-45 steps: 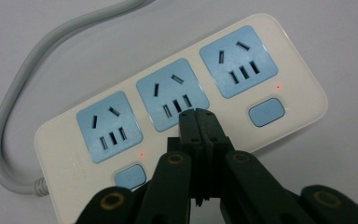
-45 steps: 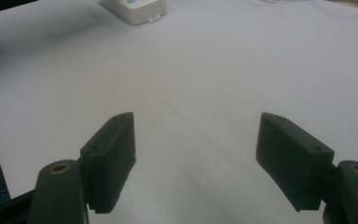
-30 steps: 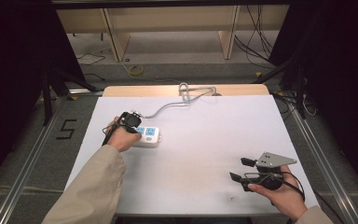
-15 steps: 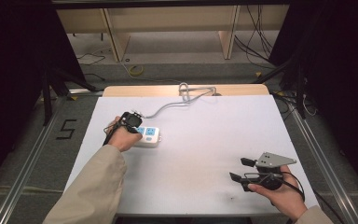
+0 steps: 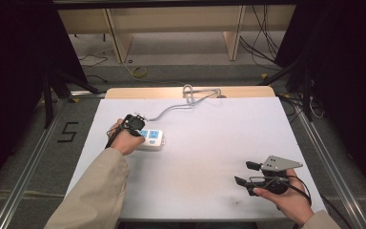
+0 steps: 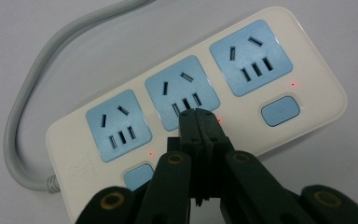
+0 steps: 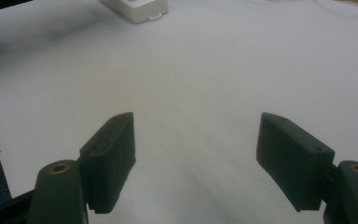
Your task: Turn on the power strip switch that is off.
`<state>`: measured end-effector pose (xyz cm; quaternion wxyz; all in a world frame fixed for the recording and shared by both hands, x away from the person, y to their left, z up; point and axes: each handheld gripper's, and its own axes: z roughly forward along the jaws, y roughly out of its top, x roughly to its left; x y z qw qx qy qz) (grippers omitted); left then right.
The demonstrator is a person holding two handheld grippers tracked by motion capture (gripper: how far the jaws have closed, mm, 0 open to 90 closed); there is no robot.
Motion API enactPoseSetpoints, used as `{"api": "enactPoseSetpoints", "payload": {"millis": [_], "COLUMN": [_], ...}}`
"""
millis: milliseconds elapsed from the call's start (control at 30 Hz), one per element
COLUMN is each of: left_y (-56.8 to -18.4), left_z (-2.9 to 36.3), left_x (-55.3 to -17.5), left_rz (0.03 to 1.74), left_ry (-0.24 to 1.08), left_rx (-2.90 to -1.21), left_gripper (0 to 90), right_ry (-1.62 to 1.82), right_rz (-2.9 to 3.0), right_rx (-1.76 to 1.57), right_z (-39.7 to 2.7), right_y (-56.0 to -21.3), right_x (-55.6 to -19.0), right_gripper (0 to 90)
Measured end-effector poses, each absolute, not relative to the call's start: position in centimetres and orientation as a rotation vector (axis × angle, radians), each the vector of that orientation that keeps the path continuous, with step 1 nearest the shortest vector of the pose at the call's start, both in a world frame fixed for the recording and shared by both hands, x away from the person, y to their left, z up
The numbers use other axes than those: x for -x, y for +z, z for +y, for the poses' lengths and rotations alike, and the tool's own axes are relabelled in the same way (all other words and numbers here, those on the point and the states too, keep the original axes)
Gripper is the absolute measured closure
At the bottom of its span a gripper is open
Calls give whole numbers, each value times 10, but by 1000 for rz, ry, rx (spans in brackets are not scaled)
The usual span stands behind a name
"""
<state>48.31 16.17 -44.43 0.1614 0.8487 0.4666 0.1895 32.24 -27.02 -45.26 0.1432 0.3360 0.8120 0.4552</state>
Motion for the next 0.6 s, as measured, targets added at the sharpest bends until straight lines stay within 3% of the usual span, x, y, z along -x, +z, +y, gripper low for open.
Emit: {"api": "enactPoseSetpoints", "payload": {"millis": [600], "left_y": [-445], "left_z": [162], "left_x": [-482], "left_rz": [1330], "left_ry": [549], "left_rx": [-2410], "left_gripper": [900], "right_ry": [1313], "right_rz": [2338], "right_rx": [-970], "right_z": [-270], "right_y": [-452], "right_x": [-323], "right_gripper": [285]}}
